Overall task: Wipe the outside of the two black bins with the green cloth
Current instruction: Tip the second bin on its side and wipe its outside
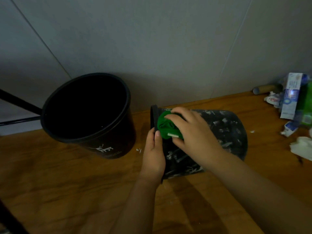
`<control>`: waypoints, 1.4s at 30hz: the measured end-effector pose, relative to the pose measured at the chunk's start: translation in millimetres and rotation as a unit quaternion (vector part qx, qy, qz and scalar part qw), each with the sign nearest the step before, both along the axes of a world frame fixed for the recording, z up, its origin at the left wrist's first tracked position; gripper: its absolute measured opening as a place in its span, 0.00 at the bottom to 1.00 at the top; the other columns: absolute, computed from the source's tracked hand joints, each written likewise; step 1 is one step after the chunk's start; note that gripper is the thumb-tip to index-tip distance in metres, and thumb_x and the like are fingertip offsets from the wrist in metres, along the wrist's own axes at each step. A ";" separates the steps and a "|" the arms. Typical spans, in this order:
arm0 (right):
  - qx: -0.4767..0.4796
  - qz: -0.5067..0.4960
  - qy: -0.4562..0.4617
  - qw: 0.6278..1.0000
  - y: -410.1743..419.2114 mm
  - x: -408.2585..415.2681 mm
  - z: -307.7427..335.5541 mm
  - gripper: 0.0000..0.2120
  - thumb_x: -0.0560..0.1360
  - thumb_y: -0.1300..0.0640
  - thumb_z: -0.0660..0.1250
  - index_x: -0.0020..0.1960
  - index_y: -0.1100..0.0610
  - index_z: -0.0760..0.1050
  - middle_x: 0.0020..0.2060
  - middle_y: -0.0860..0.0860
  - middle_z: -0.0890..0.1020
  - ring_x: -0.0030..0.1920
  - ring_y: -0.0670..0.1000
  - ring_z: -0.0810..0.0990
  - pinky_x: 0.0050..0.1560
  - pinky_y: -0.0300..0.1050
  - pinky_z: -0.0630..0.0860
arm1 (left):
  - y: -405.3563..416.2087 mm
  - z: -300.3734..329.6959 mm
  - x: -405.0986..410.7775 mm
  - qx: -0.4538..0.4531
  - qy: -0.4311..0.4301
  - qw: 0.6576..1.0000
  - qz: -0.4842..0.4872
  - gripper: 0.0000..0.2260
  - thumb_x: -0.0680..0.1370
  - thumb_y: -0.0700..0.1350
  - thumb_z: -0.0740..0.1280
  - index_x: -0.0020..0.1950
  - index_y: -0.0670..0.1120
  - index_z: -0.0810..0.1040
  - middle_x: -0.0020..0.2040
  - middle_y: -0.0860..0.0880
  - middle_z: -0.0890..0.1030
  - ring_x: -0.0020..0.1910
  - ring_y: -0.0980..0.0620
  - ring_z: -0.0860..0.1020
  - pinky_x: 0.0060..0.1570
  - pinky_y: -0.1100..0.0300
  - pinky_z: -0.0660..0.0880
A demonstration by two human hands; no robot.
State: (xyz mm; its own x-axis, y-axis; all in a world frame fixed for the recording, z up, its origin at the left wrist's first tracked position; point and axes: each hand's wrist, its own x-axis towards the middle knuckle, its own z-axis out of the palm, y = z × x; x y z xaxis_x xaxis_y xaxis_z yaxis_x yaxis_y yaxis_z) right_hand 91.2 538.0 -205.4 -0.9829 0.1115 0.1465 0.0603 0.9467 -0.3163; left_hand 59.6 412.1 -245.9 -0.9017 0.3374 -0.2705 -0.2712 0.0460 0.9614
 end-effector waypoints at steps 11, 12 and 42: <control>-0.001 0.021 0.002 1.000 -0.6 5.2 -3.1 0.28 0.72 0.59 0.70 0.71 0.54 0.68 0.70 0.50 0.68 0.69 0.53 0.65 0.69 0.45 0.63 | 0.6 -6.1 3.2 -0.027 0.012 1.000 0.006 0.17 0.84 0.56 0.52 0.71 0.56 0.70 0.61 0.54 0.78 0.61 0.56 0.76 0.60 0.56 0.74; 0.007 0.021 0.002 1.000 3.4 6.6 -3.7 0.28 0.73 0.58 0.70 0.71 0.54 0.68 0.70 0.49 0.68 0.70 0.52 0.65 0.69 0.44 0.61 | 0.5 -5.8 3.3 -0.028 0.011 1.000 0.004 0.17 0.84 0.56 0.52 0.71 0.56 0.69 0.60 0.54 0.78 0.61 0.56 0.77 0.58 0.57 0.75; -0.057 -0.161 -0.026 0.985 35.4 25.0 -12.6 0.26 0.75 0.52 0.67 0.72 0.49 0.65 0.69 0.54 0.67 0.68 0.58 0.63 0.67 0.54 0.65 | -0.3 -0.9 6.9 -0.017 -0.030 0.999 -0.003 0.15 0.84 0.57 0.52 0.68 0.60 0.70 0.59 0.54 0.79 0.59 0.52 0.78 0.60 0.49 0.77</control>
State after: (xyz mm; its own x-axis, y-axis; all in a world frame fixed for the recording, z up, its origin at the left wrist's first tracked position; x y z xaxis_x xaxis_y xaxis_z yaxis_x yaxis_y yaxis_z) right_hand 116.3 573.4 -217.9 -0.8995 0.4321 0.0648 0.3711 0.8338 -0.4088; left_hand 66.5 411.8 -246.8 -0.8814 0.3318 -0.3361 -0.3286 0.0803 0.9410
